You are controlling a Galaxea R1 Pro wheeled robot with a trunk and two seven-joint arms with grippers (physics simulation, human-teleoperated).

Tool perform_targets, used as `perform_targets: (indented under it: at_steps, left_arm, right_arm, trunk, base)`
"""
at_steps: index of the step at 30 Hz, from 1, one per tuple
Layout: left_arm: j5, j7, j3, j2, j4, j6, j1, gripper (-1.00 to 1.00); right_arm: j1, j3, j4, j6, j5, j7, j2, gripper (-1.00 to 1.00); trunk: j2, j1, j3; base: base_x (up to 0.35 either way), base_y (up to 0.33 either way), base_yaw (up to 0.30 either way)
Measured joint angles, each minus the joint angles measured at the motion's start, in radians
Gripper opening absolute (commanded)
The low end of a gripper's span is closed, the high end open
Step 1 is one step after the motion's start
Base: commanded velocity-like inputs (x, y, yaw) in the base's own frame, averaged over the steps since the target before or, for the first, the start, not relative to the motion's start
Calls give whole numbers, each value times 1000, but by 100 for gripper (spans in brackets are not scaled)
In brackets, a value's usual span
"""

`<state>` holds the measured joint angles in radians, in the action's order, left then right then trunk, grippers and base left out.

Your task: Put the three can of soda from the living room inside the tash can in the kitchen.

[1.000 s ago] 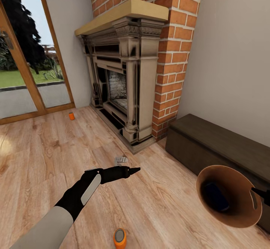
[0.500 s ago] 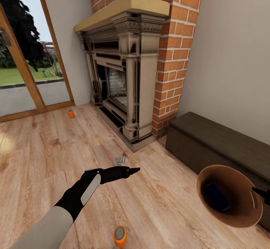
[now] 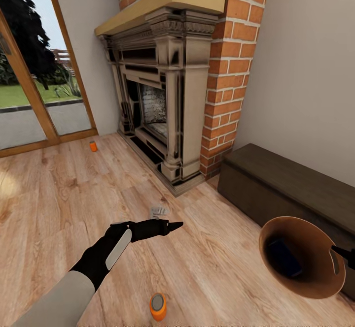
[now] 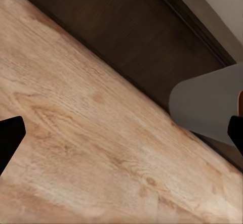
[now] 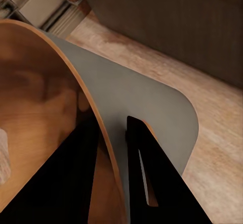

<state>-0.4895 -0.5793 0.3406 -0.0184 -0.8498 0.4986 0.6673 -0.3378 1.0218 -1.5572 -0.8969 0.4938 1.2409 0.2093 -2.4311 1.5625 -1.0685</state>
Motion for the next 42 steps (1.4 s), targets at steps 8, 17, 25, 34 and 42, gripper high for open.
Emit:
perform_targets:
  at_steps: [8,17,25,34,42]
  left_arm:
    - [2,1,0,-1,1,0,0,100]
    - [0,0,0,-4,2,0,0,100]
    - [-1,0,0,-4,3,0,0,100]
    - [0,-1,0,-3,5,0,0,100]
    - [0,-1,0,-3,3,1,0,100]
  right_arm:
    - [0,0,-1,-1,0,1,0,-100]
    - [0,-1,-1,-2,-2,1,-2,-100]
    - [0,-2,-1,-1,-1,1,-2,-100]
    - [0,-3,-1,-1,-2,2,-2,-100]
    - [0,-3,-1,-1,-2,3,-1,-100]
  trunk:
    - [0,0,-13]
    - [0,0,-27]
    - [0,0,-40]
    - [0,0,-55]
    - [0,0,-68]
  base:
    - [0,0,0]
    - [0,0,0]
    - [0,0,0]
    - [0,0,0]
    - [0,0,0]
